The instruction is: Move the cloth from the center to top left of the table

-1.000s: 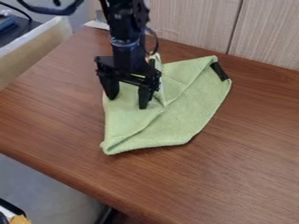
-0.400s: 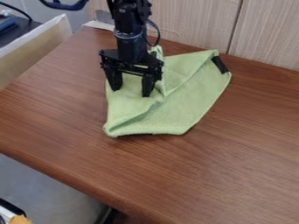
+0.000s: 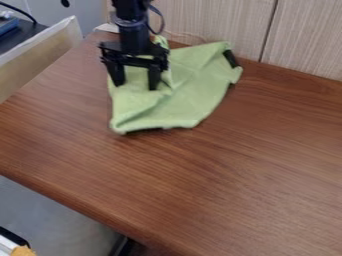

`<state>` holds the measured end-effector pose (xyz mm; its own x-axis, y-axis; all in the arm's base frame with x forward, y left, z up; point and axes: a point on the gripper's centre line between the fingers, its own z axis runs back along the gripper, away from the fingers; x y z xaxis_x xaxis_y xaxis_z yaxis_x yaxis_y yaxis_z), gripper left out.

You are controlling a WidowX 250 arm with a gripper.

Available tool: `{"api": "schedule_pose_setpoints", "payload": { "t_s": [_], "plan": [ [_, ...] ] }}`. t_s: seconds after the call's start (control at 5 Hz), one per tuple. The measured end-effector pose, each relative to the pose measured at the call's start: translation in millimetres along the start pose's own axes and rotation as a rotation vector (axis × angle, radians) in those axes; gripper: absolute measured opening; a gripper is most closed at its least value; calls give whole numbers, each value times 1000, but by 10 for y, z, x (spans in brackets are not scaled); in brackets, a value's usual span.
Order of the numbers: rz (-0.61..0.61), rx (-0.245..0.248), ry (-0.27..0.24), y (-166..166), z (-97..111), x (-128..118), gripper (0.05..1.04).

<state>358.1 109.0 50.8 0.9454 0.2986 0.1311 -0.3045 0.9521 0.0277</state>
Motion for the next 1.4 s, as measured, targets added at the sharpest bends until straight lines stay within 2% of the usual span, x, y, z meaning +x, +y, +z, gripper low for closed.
{"api": "schedule_pose_setpoints", "payload": {
  "t_s": [0.4, 0.8, 1.0, 1.2, 1.4],
  "plan": [
    [97, 26, -17, 385, 52, 172, 999],
    [78, -9, -5, 330, 93, 182, 999],
    [50, -36, -2, 261, 248, 249, 999],
    [18, -56, -68, 208, 698, 296, 999],
    [9, -45, -152, 214, 1044, 283, 999]
  ]
}}
